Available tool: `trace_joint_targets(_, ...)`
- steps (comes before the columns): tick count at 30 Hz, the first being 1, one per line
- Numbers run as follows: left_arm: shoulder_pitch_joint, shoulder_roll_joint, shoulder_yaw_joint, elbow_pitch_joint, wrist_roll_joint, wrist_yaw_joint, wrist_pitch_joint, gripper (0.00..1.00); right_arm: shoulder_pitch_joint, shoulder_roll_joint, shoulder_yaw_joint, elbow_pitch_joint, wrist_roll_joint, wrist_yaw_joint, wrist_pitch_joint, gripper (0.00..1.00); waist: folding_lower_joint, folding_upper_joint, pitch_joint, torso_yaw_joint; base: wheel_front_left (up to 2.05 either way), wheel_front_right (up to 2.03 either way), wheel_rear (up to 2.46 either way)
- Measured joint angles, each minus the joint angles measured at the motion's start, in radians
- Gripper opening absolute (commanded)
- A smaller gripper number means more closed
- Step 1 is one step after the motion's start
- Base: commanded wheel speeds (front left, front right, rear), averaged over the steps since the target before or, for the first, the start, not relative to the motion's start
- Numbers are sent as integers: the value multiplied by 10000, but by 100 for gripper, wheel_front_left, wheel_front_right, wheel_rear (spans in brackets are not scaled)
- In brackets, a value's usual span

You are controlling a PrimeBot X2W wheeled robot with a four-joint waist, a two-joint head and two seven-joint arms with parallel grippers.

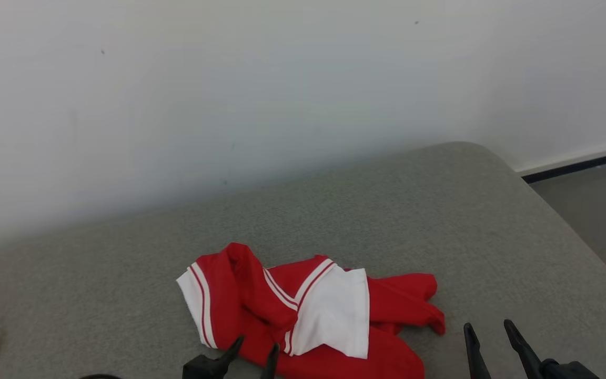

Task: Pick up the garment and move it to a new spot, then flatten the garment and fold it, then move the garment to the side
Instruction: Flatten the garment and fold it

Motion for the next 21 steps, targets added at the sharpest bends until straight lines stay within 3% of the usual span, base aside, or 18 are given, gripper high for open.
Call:
trace_joint_targets(3, -314, -125, -48, 466, -2, 94, 69, 100, -25, 4, 48, -69, 2, 0, 13, 100, 0, 1, 135, -498, 0, 0, 0)
trace_joint_targets(7, -803, -121, 94, 1256, -8, 531, 454, 100, -50, 0, 84, -82, 6, 0, 36, 100, 0, 1, 360, -1091, 0, 0, 0)
trace_joint_targets(15, -1260, -234, 31, 2104, -63, 800, 771, 98, -74, 0, 82, -82, 12, 0, 21, 100, 1, 0, 790, -1895, 0, 0, 0)
trace_joint_targets(16, -1283, -245, 35, 2199, -79, 871, 811, 90, -74, 2, 88, -81, 17, 0, 21, 100, 0, 0, 827, -1949, 0, 0, 0)
trace_joint_targets(17, -1341, -257, 107, 2345, -176, 1068, 871, 68, -77, 0, 104, -69, 19, 0, 23, 100, 1, 0, 885, -2021, 0, 0, 0)
trace_joint_targets(21, -1407, -261, 236, 2619, -261, 1354, 980, 47, -169, 0, 207, -61, 19, 0, 73, 100, 0, 0, 878, -2014, 0, 0, 0)
